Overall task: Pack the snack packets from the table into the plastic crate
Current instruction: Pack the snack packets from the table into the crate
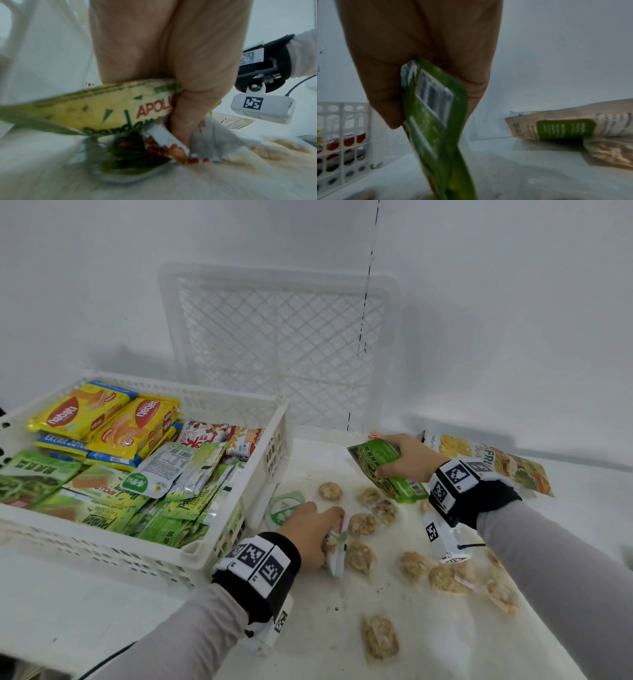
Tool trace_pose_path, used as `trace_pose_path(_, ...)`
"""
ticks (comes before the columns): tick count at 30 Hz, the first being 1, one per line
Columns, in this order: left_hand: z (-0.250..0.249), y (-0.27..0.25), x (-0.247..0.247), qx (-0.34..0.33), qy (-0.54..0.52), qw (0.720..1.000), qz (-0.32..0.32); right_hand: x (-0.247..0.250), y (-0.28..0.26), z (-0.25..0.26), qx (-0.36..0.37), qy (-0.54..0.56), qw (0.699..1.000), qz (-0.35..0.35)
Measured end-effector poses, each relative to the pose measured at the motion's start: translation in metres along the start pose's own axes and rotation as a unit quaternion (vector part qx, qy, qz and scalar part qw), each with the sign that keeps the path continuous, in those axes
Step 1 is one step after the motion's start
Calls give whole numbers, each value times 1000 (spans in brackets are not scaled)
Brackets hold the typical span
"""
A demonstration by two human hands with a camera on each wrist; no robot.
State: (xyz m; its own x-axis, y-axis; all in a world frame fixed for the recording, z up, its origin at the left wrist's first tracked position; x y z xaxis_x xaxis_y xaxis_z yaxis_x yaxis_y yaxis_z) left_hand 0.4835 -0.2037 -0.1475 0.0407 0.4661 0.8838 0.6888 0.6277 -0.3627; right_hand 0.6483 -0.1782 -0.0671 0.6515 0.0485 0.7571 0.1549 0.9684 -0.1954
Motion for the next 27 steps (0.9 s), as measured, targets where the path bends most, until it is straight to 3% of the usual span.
trace_pose_path(2,1,1,3,3,-45,998,-31,-1,3,5,3,-1,1000,-3)
trace_pose_path(5,21,2,12,94,-60,990,-82,-6,5,10,6,-7,1000,3)
trace_pose_path(8,32,8,6,133,-62,989,-25,-9,4,10,4,-21,1000,6)
trace_pose_path(11,31,16,5,118,-27,992,29,-9,2,9,0,-9,1000,5)
trace_pose_path(18,27,16,27,123,-55,991,-15,-4,-6,2,-10,10,1000,-6)
trace_pose_path(23,2,2,62,95,-41,991,-81,1,-10,-3,-8,45,999,-15)
trace_pose_path(27,-28,-21,103,25,-81,982,-167,14,-11,-5,-7,53,998,-38)
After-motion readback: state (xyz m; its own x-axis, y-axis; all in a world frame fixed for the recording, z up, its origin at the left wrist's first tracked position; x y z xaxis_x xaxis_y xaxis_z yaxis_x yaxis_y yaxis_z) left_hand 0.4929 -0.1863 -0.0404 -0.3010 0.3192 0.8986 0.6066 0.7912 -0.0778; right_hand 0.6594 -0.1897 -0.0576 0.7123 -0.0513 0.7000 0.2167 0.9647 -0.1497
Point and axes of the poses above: each hand's wrist, its own y-axis towards the middle knuckle, its own x-axis out of the back of the hand, z = x × y, the point moved 10 cm from there along y, towards the middle knuckle, and after that the axes turned 2 degrees about y, right-handed, at the moved point
